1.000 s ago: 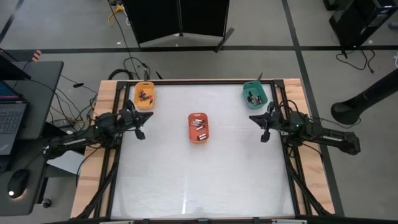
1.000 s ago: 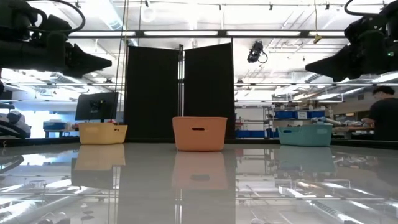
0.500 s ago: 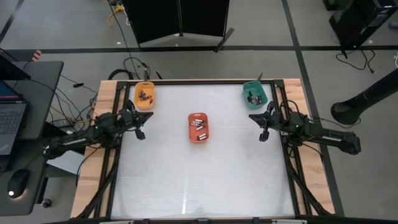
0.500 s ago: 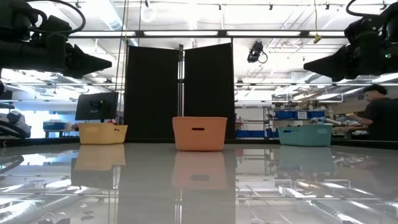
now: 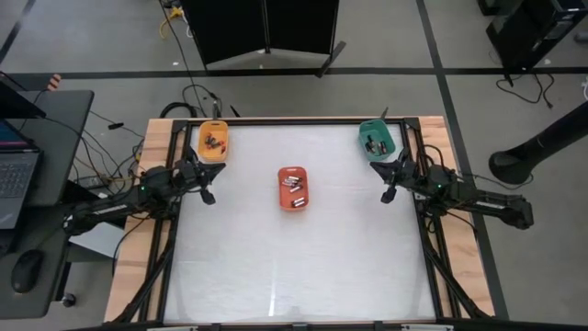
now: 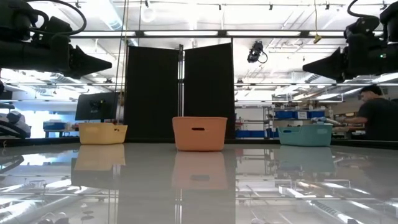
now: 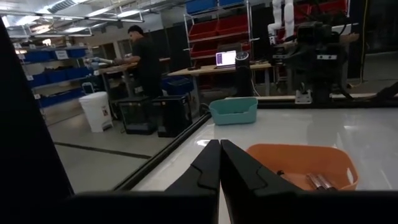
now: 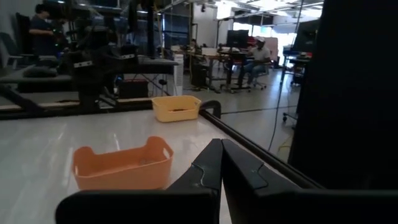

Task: Sort batteries
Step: Return to Home Position

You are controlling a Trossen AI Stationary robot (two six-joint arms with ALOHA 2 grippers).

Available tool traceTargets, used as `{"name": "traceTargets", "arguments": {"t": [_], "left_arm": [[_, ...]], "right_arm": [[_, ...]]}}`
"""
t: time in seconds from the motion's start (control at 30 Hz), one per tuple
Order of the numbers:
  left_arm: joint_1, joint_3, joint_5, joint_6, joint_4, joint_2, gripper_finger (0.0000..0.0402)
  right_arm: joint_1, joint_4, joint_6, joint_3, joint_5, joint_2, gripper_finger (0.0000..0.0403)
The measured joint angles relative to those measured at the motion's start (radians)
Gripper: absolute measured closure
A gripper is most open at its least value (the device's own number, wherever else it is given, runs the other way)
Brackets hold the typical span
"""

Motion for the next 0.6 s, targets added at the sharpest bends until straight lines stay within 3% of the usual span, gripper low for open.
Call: {"name": "traceTargets", "arguments": {"t": [0.6], "left_arm": [[0.0,0.0,-0.037,-0.02,0.0,0.0,0.0385]], "right_arm": [[0.0,0.0,-0.001,0.0,0.001,0.01,0.0383]]}}
